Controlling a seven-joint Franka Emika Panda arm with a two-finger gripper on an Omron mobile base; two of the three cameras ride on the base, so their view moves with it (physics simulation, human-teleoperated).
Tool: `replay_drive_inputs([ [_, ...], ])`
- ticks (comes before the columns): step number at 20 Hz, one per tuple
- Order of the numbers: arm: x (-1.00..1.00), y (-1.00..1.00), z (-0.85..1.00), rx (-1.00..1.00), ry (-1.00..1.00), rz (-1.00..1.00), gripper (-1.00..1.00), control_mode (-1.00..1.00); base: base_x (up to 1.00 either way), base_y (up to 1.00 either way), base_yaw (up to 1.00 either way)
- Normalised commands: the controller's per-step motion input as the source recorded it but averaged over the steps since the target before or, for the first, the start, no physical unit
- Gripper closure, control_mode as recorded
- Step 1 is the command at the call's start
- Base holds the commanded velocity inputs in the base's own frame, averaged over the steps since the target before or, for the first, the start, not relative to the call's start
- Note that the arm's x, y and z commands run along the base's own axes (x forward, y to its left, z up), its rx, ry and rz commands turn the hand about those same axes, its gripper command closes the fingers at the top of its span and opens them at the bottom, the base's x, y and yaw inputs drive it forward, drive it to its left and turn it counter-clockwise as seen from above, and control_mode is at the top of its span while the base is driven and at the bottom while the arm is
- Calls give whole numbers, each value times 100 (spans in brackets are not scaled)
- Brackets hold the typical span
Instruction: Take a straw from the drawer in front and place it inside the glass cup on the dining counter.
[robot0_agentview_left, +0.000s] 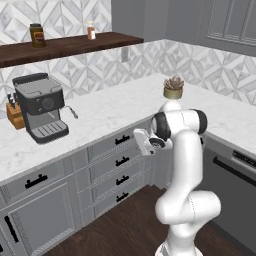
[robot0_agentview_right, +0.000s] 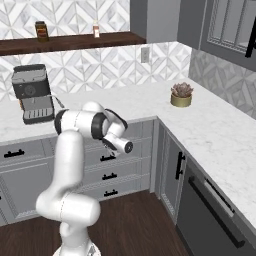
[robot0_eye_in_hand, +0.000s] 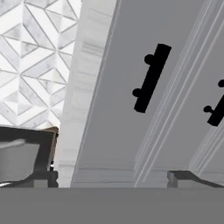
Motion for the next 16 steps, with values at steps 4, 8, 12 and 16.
replay_drive_inputs([
  [4,37,4,-38,0,0,0,-100,-100,0,0,0],
  [8,42,7,-21,3,-5,0,-100,-100,0,0,0],
  [12,42,11,-19,4,-8,0,-100,-100,0,0,0],
  [16,41,15,-35,1,-3,0,-100,-100,0,0,0],
])
